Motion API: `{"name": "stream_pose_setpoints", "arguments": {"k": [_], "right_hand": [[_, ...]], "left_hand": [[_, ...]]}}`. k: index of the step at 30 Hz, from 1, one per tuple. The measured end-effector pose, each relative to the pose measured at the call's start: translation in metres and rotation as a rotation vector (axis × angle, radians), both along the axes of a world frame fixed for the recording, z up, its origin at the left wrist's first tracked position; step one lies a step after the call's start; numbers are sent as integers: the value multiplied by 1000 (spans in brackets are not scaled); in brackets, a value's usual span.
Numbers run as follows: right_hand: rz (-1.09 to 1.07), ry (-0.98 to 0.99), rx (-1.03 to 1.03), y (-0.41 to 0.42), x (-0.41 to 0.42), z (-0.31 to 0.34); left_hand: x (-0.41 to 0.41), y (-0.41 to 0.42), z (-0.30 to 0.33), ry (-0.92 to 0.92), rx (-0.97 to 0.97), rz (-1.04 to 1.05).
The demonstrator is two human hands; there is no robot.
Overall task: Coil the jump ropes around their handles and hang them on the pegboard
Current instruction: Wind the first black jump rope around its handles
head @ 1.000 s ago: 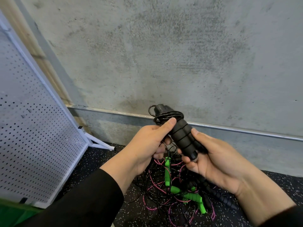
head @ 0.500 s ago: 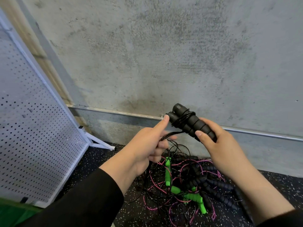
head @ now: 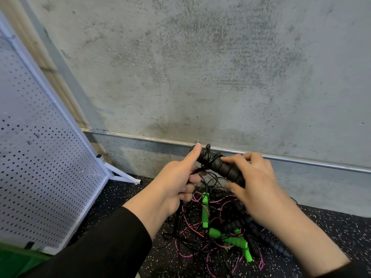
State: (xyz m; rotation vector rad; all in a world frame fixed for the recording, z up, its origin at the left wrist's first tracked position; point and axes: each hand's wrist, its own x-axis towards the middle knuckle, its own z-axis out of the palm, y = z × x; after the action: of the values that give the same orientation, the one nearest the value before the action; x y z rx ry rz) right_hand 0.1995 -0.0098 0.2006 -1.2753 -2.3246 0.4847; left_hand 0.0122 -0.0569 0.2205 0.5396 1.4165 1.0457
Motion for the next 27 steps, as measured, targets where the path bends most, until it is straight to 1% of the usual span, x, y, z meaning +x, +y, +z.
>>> {"name": "stream_pose_setpoints", "arguments": {"k": [4,7,10,12,13,15,16,17,18,20,22,23,25,27], "right_hand": [[54,0,51,-6,-5,1],[99,25,-27,-6,-1,3],[87,226,-177,-7,1,10],[-53,428,-280,-10,-2,18],[-134,577,-399,-10,-4,22],[-227,911,-801,-9,-3,27],[-230,1014,-997,-9,-2,30],[-221,1035,-1150,-8,0,32],[-197,1017,-1267,-8,2,33],[-112,991,-1420,-9,4,33],[-15,1018,-1474,-9,4,33],[24,1040,-1459,-9,3,32],[40,1084,-1351,-8,1,29],[17,1079,-1162,-6,-1,24]], "left_hand": [[1,-1,-7,47,-12,44],[2,0,-6,32,18,88],[1,2,-2,30,87,87],[2,2,0,30,120,69],[3,2,0,22,133,53],[6,1,0,2,155,32],[7,0,1,-3,155,33],[7,1,0,-6,162,31],[6,1,1,-13,167,29],[3,2,1,-37,177,14],[1,3,1,-32,179,1],[0,3,0,-36,181,-9],[-1,3,3,-47,185,-44],[-1,2,6,-53,174,-70]]}}
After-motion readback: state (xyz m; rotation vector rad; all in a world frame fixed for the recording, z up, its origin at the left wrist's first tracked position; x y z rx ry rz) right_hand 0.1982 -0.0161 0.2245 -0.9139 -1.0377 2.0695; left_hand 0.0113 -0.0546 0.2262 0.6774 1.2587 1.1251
